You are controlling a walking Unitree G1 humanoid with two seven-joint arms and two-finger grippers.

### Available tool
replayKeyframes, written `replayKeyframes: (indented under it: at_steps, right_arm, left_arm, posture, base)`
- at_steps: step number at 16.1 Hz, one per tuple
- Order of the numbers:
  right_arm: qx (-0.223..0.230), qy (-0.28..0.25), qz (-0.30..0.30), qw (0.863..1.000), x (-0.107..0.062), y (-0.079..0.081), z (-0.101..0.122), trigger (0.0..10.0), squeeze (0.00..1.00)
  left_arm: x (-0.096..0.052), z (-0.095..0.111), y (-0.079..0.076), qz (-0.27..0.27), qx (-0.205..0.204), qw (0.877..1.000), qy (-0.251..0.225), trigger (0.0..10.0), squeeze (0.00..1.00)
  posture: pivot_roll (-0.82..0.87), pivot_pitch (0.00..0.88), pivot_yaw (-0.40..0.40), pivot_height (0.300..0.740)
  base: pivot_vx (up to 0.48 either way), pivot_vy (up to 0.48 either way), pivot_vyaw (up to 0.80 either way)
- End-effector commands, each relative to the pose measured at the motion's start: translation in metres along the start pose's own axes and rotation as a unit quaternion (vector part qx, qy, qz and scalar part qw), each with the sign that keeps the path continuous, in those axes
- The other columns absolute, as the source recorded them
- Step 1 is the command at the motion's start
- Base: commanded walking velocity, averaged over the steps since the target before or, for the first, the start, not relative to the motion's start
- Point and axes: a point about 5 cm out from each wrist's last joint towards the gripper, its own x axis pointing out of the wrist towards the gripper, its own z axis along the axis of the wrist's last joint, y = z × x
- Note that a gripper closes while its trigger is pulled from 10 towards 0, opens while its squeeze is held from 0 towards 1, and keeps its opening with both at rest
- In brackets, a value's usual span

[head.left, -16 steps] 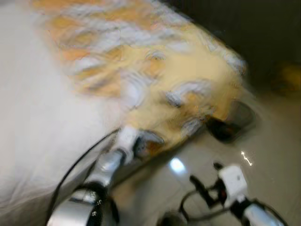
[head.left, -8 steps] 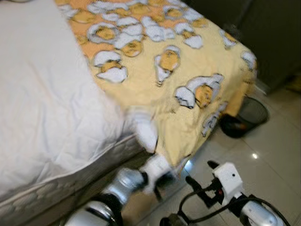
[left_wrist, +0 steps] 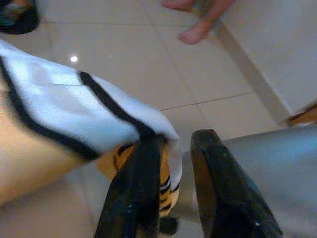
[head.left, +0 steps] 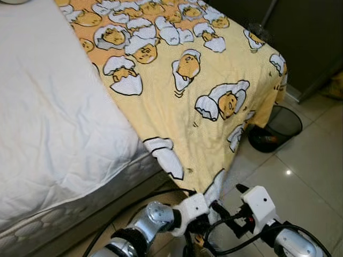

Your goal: Clean up the room

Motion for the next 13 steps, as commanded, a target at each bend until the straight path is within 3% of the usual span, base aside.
replayKeyframes:
  at_steps: [1, 2, 3, 4, 5, 7, 8, 9, 10, 11, 12, 13]
  right_arm:
    - [-0.002, 0.003, -0.007, 1.0, 0.0, -0.001, -0.004, 10.0, 0.0]
    - [-0.001, -0.003, -0.015, 1.0, 0.002, -0.002, -0.003, 10.0, 0.0]
    - [0.002, -0.019, -0.036, 0.999, 0.006, -0.007, 0.002, 10.0, 0.0]
    - [0.019, -0.032, -0.061, 0.997, 0.012, -0.013, 0.007, 10.0, 0.0]
    - [0.035, -0.064, -0.088, 0.993, 0.023, -0.022, 0.02, 10.0, 0.0]
    - [0.041, -0.079, -0.08, 0.993, 0.031, -0.023, 0.027, 10.0, 0.0]
    - [0.04, -0.09, -0.076, 0.992, 0.037, -0.024, 0.033, 10.0, 0.0]
    - [0.037, -0.11, -0.075, 0.99, 0.045, -0.028, 0.043, 10.0, 0.0]
    - [0.032, -0.127, -0.088, 0.988, 0.048, -0.036, 0.05, 10.0, 0.0]
    - [0.029, -0.138, -0.103, 0.985, 0.05, -0.045, 0.055, 10.0, 0.0]
    - [0.03, -0.142, -0.118, 0.982, 0.052, -0.052, 0.057, 10.0, 0.0]
    - [0.043, -0.146, -0.132, 0.98, 0.055, -0.059, 0.06, 10.0, 0.0]
  left_arm:
    - [-0.013, 0.005, 0.018, 0.057, 0.007, 0.998, -0.022, 10.0, 1.0]
    - [-0.025, 0.005, 0.029, 0.092, 0.004, 0.995, -0.037, 10.0, 1.0]
    - [-0.054, 0.007, 0.052, 0.177, -0.012, 0.981, -0.083, 10.0, 1.0]
    - [-0.086, 0.013, 0.076, 0.273, -0.047, 0.951, -0.138, 10.0, 1.0]
    - [-0.126, 0.027, 0.1, 0.379, -0.122, 0.889, -0.225, 10.0, 1.0]
    - [-0.14, 0.031, 0.105, 0.413, -0.118, 0.87, -0.24, 10.0, 1.0]
    - [-0.145, 0.03, 0.106, 0.446, -0.112, 0.853, -0.246, 10.0, 1.0]
    - [-0.153, 0.025, 0.106, 0.504, -0.127, 0.814, -0.259, 10.0, 1.0]
    - [-0.154, 0.019, 0.102, 0.539, -0.157, 0.785, -0.264, 10.0, 1.0]
    - [-0.157, 0.015, 0.1, 0.57, -0.183, 0.757, -0.263, 10.0, 0.64]
    - [-0.159, 0.015, 0.101, 0.59, -0.196, 0.741, -0.255, 10.0, 0.0]
    - [-0.156, 0.021, 0.104, 0.586, -0.205, 0.742, -0.252, 10.0, 0.0]
  posture:
    - [-0.3, 0.128, -0.059, 0.736]
    - [-0.3, 0.118, -0.052, 0.736]
    - [-0.28, 0.102, -0.041, 0.736]
    - [-0.25, 0.08, -0.032, 0.736]
    - [-0.22, 0.04, -0.019, 0.736]
    - [-0.2, 0.011, -0.012, 0.736]
    - [-0.18, 0.0, 0.001, 0.736]
    - [-0.17, 0.0, 0.007, 0.736]
    - [-0.15, 0.0, 0.009, 0.736]
    - [-0.15, 0.0, 0.01, 0.736]
    - [-0.14, 0.0, 0.008, 0.736]
    - [-0.13, 0.0, 0.002, 0.736]
  base:
    - [0.0, 0.0, 0.0]
    - [0.0, 0.0, 0.0]
    - [0.0, 0.0, 0.0]
    - [0.0, 0.0, 0.0]
    - [0.0, 0.0, 0.0]
    - [0.0, 0.0, 0.0]
    - [0.0, 0.0, 0.0]
    - [0.0, 0.0, 0.0]
    - [0.0, 0.0, 0.0]
    - [0.0, 0.0, 0.0]
    - [0.0, 0.0, 0.0]
    - [0.0, 0.0, 0.0]
